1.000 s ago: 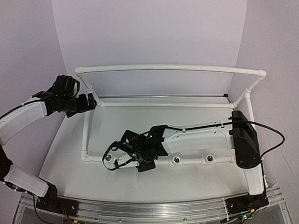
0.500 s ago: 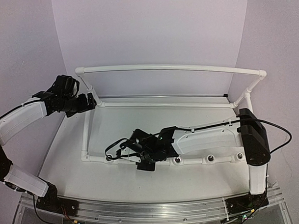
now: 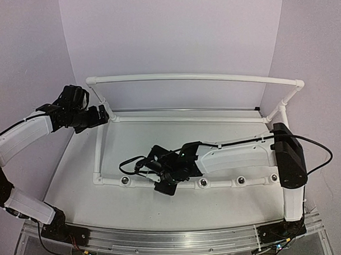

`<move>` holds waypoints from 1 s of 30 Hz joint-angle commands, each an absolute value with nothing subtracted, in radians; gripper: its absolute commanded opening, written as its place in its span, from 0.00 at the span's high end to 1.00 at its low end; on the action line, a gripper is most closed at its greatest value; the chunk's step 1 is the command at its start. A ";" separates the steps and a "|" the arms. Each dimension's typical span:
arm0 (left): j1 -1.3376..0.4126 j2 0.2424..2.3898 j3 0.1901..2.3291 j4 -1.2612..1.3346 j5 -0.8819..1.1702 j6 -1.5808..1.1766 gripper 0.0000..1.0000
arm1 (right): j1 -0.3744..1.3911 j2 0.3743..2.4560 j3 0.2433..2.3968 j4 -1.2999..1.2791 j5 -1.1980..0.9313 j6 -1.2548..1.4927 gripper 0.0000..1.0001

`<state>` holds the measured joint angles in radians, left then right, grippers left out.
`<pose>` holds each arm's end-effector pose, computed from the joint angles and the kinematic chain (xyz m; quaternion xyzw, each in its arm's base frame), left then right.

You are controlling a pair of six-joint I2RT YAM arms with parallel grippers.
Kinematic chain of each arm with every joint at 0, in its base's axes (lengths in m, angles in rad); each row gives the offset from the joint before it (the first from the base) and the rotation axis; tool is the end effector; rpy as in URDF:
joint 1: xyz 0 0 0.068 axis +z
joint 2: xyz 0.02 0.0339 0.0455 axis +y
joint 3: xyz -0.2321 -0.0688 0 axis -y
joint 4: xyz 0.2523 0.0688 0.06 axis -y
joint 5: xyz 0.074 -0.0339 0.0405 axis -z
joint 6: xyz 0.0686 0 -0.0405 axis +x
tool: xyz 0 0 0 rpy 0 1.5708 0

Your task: Install the water faucets

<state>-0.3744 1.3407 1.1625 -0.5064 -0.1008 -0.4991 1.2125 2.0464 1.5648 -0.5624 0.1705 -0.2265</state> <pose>0.3154 -0.1165 0.2639 -0.0778 0.8992 -0.1399 0.4073 0.1683 0.4163 0.1337 -0.6173 0.7382 0.0504 0.2674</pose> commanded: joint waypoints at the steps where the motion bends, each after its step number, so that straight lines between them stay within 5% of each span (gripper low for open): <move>1: -0.380 1.309 1.161 -0.501 -0.112 -0.509 0.00 | 1.213 2.044 1.598 -0.630 0.121 -0.169 0.81; 5: -0.380 1.307 1.157 -0.501 -0.113 -0.511 0.00 | 1.213 2.042 1.605 -0.630 0.113 -0.176 0.62; 14: -0.381 1.307 1.157 -0.505 -0.111 -0.510 0.00 | 1.213 2.024 1.604 -0.626 0.101 -0.186 0.49; 22: -0.388 1.298 1.200 -0.568 -0.107 -0.517 0.00 | 1.212 1.947 1.589 -0.592 0.107 -0.220 0.02; 30: -0.401 1.229 1.229 -0.648 -0.046 -0.536 0.00 | 1.212 1.820 1.536 -0.555 0.100 -0.294 0.02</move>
<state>-0.3887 1.3104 1.1707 -0.6084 -0.0874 -0.5207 1.2114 1.9256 1.5578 -0.5870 0.1026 -0.2448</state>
